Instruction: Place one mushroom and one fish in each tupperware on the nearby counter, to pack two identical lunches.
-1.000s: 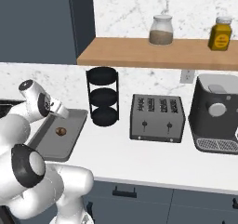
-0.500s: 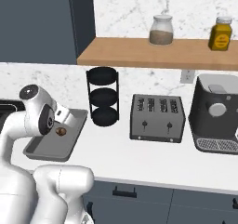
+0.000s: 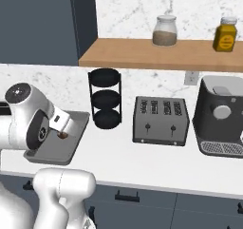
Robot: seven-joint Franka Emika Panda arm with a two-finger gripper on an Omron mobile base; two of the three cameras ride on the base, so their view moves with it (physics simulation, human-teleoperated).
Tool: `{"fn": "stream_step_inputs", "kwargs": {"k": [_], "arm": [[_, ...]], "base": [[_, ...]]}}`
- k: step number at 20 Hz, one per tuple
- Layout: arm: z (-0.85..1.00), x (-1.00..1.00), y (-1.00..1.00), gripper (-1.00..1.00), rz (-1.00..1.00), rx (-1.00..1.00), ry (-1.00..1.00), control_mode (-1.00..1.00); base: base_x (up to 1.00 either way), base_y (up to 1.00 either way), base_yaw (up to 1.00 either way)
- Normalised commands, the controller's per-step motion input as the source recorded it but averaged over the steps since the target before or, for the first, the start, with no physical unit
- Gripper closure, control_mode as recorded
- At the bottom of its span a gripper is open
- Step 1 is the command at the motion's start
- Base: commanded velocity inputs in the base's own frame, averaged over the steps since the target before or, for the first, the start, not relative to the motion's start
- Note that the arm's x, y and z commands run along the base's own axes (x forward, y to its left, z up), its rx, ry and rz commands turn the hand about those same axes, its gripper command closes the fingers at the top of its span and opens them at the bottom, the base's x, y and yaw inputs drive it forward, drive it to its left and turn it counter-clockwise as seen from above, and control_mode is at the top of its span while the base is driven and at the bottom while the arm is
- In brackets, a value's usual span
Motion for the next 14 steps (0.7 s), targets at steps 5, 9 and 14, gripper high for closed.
{"fn": "stream_step_inputs", "kwargs": {"k": [5,9,14], "arm": [[0.06,-0.85,0.0,-1.0,0.09,-0.1,-0.05,-1.0],[-0.43,-0.78,0.0,-1.0,0.17,-0.12,-0.17,-1.0],[-0.21,-0.37,0.0,-1.0,0.11,-0.05,-0.12,1.0]], "base": [[0.0,0.0,0.0],[0.0,0.0,0.0],[-0.19,-0.09,0.07]]}}
